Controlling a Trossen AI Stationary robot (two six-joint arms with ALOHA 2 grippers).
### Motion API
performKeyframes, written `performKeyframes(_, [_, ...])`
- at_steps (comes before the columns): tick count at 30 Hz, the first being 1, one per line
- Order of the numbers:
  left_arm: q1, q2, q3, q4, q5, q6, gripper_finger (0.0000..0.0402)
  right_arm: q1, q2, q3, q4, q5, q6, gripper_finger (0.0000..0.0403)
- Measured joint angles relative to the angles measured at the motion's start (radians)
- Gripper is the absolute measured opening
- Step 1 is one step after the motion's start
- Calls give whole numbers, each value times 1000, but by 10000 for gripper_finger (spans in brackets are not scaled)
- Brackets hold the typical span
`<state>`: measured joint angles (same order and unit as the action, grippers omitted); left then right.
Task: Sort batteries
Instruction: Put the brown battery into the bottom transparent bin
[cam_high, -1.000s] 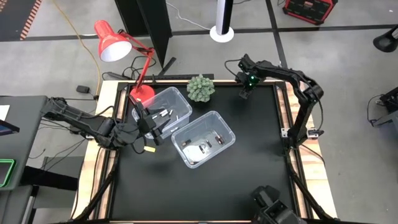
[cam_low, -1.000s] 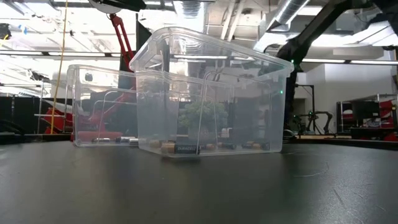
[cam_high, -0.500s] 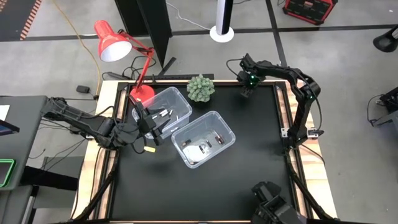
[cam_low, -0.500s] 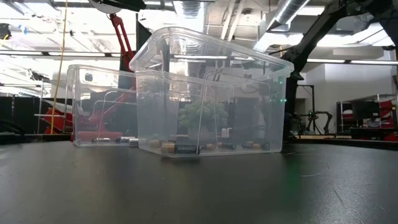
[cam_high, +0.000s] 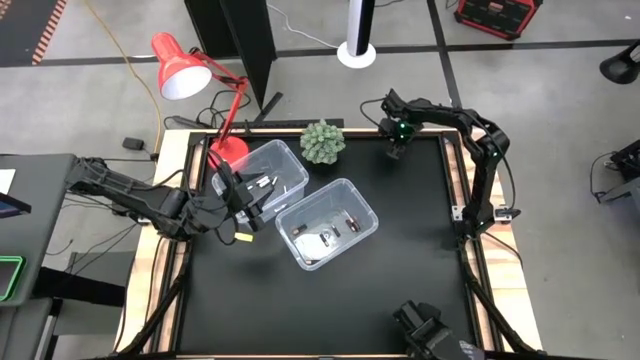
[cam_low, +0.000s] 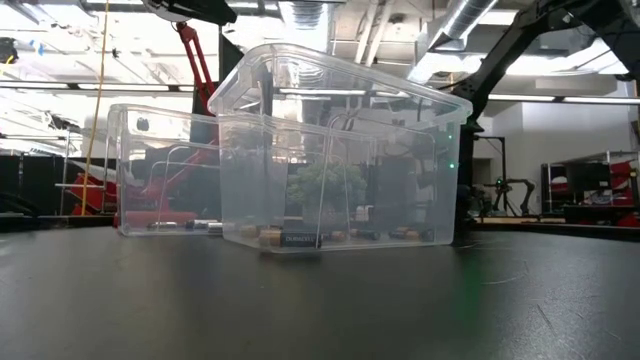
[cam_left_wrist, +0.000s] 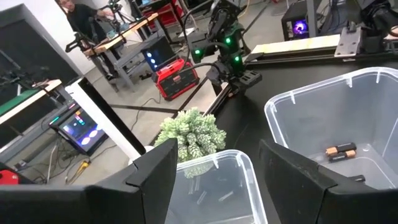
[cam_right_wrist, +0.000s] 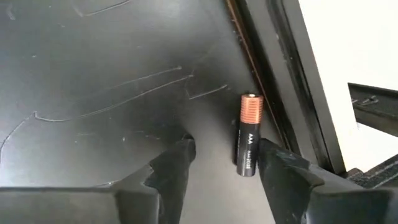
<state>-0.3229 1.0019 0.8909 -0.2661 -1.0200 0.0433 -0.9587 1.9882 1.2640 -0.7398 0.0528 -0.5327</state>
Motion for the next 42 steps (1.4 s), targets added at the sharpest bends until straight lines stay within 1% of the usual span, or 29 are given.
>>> performKeyframes(8, [0,0,0,0,3,1,219,43,-50,-9,-75,-17,17,141])
performKeyframes(12, [0,0,0,0,4,1,219,52,-79,-15,-106,-58,44,130])
performKeyframes(15, [0,0,0,1,4,1,219,56,-102,-14,-105,-61,63,141])
performKeyframes(20, [0,0,0,1,4,1,219,62,-103,-13,-106,-47,103,177])
performKeyframes(24, [0,0,0,1,5,1,219,85,-102,-13,-62,-93,140,209])
performKeyframes(28, [0,0,0,1,5,0,219,115,-100,-12,11,-96,193,231])
performKeyframes(32, [0,0,0,3,5,-2,219,135,-100,-11,89,-95,276,235])
performKeyframes(35, [0,0,0,3,5,-4,219,134,-100,-10,108,-95,315,235])
performKeyframes(39, [0,0,0,3,5,-6,219,122,-98,-10,128,-93,346,235])
performKeyframes(42, [0,0,0,3,5,-6,219,111,-62,-8,157,-89,353,235])
